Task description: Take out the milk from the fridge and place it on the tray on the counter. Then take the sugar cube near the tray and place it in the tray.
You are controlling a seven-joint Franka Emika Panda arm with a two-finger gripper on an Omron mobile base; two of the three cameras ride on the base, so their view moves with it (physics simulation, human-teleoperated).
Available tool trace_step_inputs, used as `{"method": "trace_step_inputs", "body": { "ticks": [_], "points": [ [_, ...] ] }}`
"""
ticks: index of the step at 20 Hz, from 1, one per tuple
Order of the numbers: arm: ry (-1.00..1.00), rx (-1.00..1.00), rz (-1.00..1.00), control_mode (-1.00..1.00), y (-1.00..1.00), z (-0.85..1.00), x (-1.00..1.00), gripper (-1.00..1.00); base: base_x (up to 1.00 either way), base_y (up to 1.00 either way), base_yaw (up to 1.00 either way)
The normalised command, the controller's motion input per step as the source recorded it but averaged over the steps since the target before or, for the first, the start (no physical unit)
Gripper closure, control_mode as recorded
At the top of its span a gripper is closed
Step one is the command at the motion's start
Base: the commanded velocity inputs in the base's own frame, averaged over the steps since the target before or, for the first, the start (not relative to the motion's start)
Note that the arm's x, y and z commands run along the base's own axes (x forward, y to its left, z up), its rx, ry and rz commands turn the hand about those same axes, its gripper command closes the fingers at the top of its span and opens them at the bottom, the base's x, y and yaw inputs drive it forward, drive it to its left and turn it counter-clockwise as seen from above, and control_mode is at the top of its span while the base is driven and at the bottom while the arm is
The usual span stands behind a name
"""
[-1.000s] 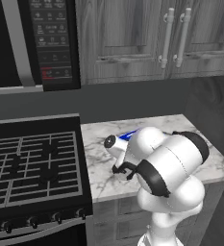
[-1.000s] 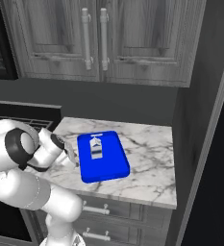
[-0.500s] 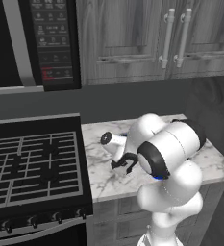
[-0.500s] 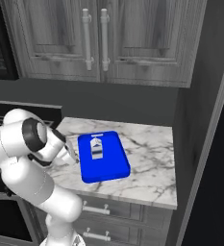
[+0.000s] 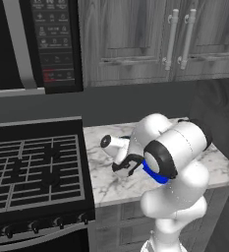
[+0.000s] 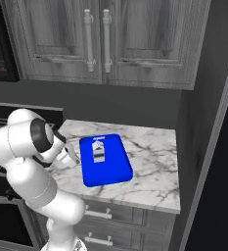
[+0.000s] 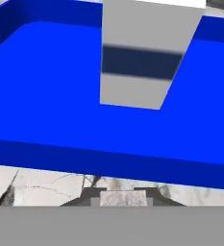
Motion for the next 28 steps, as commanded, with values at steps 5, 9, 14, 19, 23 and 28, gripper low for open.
{"method": "trace_step_inputs", "body": {
  "ticks": [5,9,14,19,23,28],
  "points": [
    [-0.04,0.02,-0.01,-1.00,0.07,0.15,-0.63,1.00,0.00,0.00,0.00],
    [-0.01,0.07,-0.04,-1.00,0.11,0.71,-0.60,1.00,0.00,0.00,0.00],
    [-0.01,0.09,-0.04,-1.00,-0.15,0.88,-0.39,1.00,0.00,0.00,0.00],
    [0.00,0.07,-0.02,-1.00,-0.47,0.59,-0.23,1.00,0.00,0.00,0.00],
    [-0.02,0.15,0.01,-1.00,-0.83,0.19,-0.24,1.00,0.00,0.00,0.00],
    [0.00,0.30,0.13,-1.00,-0.65,0.03,0.01,1.00,0.00,0.00,0.00]
  ]
}}
